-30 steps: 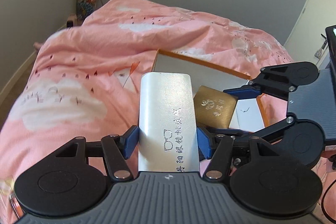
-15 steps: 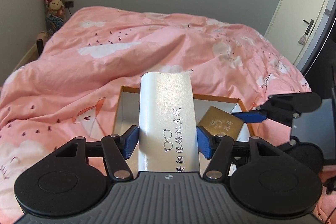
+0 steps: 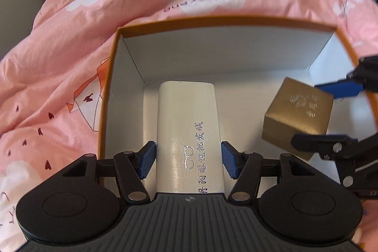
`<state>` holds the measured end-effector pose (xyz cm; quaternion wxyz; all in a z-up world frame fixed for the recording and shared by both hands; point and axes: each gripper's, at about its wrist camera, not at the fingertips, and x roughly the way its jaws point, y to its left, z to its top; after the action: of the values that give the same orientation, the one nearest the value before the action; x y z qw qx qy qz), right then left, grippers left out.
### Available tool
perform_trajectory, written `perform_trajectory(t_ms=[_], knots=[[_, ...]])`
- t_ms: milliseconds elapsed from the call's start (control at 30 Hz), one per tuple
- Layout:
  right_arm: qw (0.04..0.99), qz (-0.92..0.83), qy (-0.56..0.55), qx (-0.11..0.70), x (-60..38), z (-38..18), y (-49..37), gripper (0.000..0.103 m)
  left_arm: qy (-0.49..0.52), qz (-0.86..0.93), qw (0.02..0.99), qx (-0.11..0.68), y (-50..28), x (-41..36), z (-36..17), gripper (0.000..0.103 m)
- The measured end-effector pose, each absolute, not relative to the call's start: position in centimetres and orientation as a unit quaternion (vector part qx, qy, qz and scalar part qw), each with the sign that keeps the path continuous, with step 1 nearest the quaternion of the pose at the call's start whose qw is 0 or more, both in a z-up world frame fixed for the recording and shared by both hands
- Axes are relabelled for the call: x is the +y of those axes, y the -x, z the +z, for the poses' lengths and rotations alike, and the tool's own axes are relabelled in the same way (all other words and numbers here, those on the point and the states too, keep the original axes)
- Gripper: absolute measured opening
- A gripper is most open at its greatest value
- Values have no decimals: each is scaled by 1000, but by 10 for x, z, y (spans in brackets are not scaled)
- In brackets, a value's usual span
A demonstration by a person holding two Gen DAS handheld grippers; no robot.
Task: Organize objects
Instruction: 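Lower the glasses case into the orange box with the left tool while the right tool carries the gold box, then place the gold box on the glasses case inside the orange box with the right tool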
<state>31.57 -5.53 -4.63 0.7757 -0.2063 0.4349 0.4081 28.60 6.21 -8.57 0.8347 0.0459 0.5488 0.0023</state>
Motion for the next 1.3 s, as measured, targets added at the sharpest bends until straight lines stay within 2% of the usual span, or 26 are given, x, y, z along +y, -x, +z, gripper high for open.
perform_trajectory(t_ms=[167,500,800,933,967,1033,1067,1133,1167,1233,1300], knots=[[770,407,184,456,-51,-60,-327,60,-113,27,814,569,-292,46,-97,69],[763,410,170,469,-49,-66,-329,60,-166,54,796,580,-292,41,-103,70],[751,422,179,476,-40,-69,-326,60,-75,31,872,484,-254,76,-36,70],[741,430,173,487,-24,-75,-325,61,-42,69,873,481,-243,101,-33,69],[738,431,171,490,-20,-76,-324,61,-34,75,869,488,-244,108,-37,65],[735,430,175,494,-11,-80,-321,61,-12,78,861,502,-241,117,-46,46],[733,429,179,496,-6,-81,-319,60,3,74,858,508,-240,122,-50,42],[730,426,180,504,1,-85,-317,60,38,60,856,512,-237,129,-57,24],[727,425,178,509,4,-87,-316,60,51,57,855,513,-236,131,-59,22],[727,424,177,510,9,-88,-314,60,49,62,858,508,-232,131,-61,9],[727,424,178,510,12,-88,-313,60,46,62,859,506,-229,131,-60,7]])
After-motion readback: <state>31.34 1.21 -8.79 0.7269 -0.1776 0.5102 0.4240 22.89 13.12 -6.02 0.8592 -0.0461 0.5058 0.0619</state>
